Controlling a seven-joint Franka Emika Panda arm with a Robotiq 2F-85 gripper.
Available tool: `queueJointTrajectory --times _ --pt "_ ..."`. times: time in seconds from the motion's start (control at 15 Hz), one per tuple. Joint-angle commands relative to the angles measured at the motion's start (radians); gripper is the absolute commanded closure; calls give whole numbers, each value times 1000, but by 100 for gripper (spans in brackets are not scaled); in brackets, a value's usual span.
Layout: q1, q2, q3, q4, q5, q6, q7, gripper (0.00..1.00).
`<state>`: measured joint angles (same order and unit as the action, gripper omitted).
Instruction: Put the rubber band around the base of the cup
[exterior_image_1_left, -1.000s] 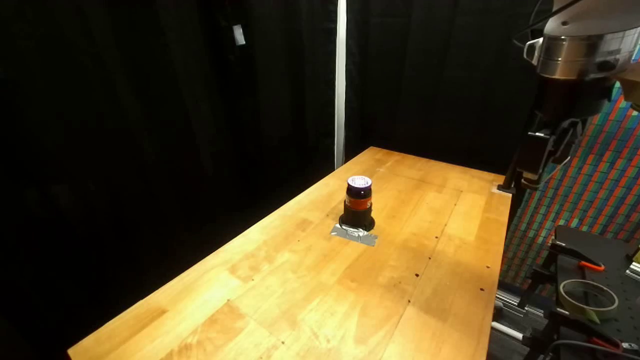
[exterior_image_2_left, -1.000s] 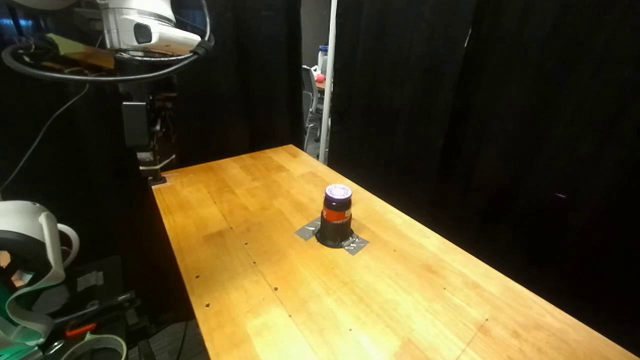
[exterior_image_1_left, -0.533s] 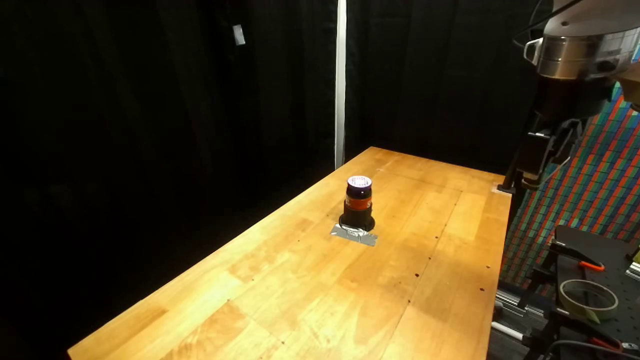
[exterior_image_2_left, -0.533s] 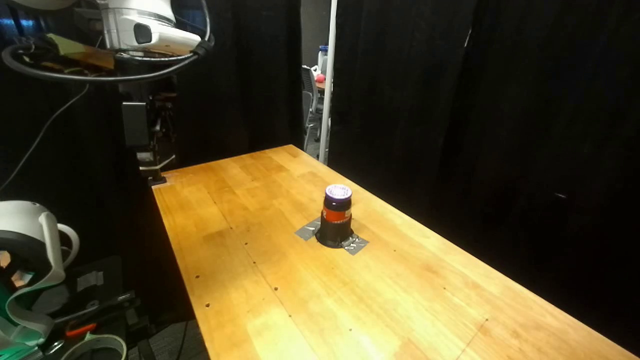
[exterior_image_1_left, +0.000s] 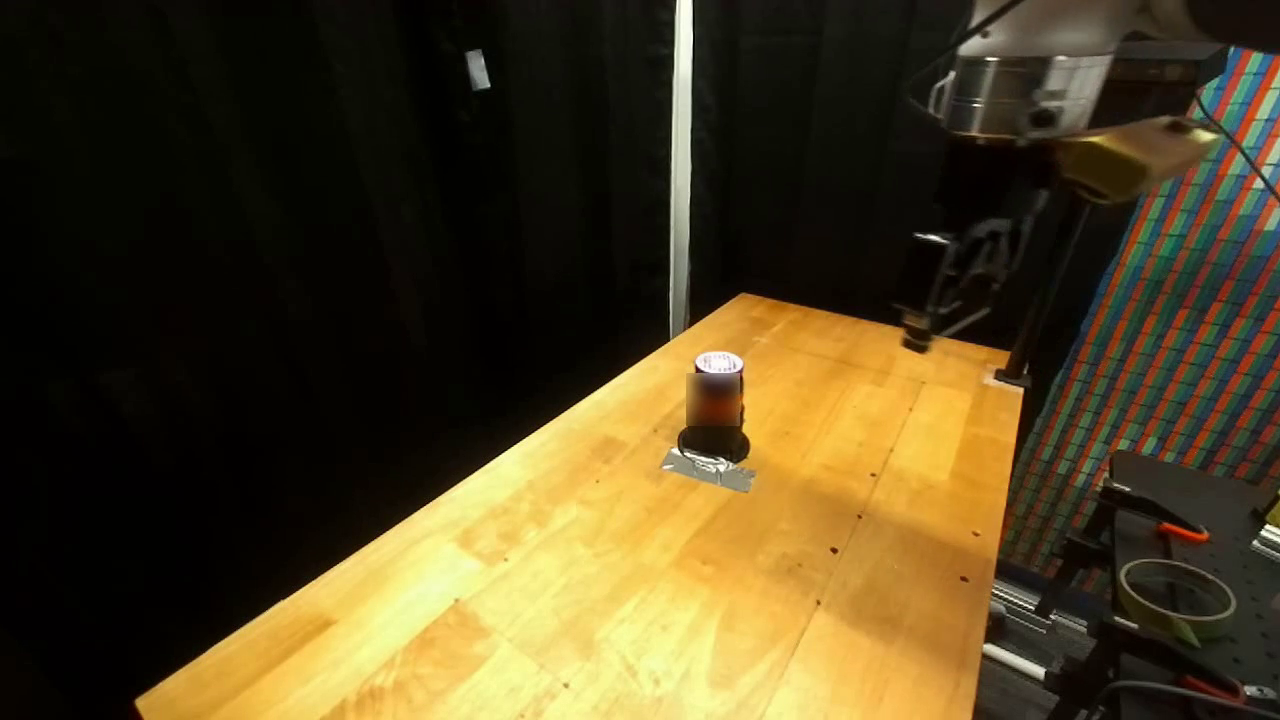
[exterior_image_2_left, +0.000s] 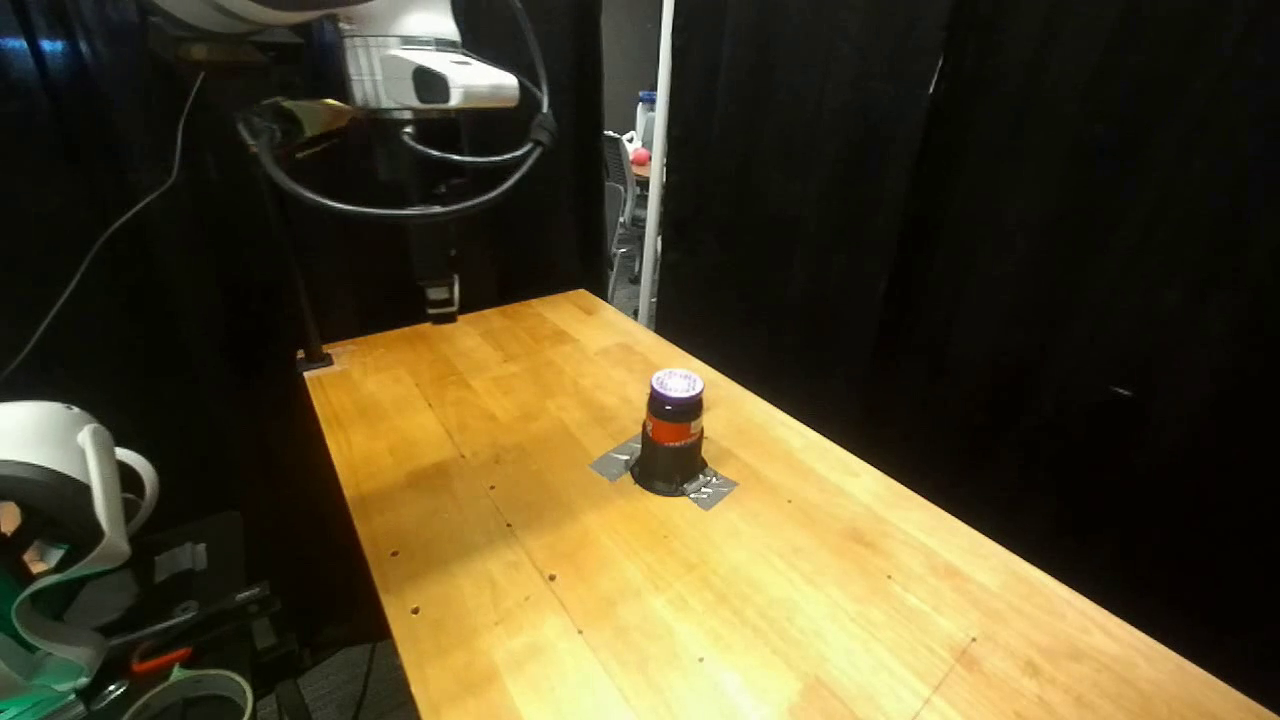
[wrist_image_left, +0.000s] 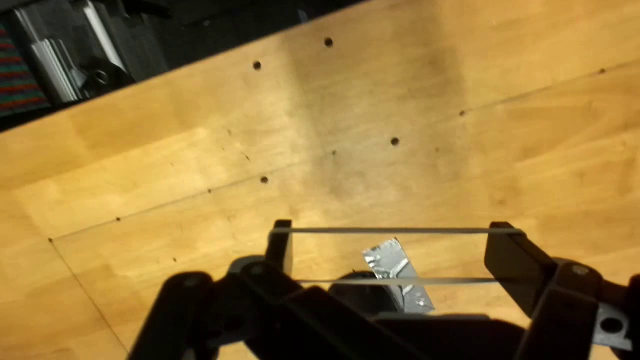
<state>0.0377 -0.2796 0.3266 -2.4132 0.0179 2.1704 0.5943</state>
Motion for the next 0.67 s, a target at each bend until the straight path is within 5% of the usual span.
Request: queueJointTrajectory --times 0.0,0.6 --pt "3 216 -64 220 -26 71 -45 0" --pt "42 623 -218 637 4 102 -120 0"
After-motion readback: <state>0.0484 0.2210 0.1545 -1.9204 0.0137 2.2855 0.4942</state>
